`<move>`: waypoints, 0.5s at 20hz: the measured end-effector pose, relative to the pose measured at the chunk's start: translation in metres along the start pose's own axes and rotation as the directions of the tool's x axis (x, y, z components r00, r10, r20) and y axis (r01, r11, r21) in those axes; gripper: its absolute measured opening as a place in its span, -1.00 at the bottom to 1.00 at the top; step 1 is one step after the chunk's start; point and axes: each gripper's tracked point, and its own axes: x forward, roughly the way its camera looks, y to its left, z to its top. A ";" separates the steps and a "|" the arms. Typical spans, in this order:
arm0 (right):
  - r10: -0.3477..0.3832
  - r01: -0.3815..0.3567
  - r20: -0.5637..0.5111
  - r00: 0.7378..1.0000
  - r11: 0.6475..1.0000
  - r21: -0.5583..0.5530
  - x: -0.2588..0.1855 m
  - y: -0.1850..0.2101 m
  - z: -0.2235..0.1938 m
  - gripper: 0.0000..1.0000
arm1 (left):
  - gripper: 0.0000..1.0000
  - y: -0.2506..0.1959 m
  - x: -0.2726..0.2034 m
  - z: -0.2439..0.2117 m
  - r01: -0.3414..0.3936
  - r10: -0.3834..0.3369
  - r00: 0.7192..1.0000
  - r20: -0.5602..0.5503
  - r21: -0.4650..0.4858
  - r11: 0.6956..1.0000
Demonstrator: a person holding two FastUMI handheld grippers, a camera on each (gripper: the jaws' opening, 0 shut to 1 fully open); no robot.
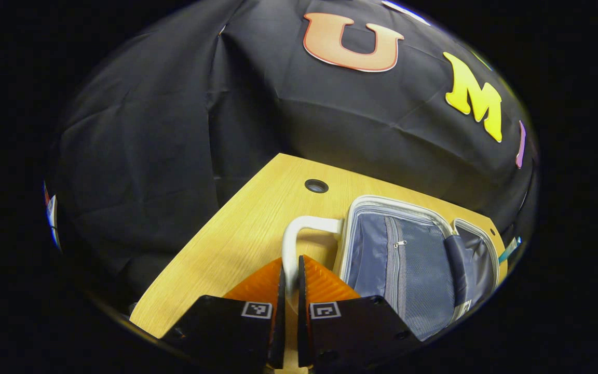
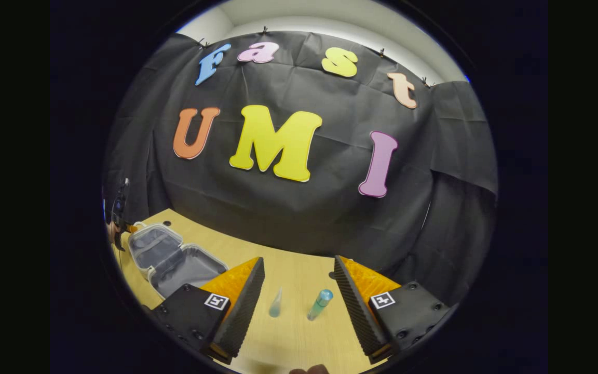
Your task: First open the suitcase, pack the skin care products into it, and then close the suitcase.
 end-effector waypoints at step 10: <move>0.063 -0.064 0.019 0.998 0.997 0.051 0.004 0.009 0.000 0.60 | 1.00 -0.012 -0.060 0.024 -0.114 0.108 0.990 0.086 0.079 0.990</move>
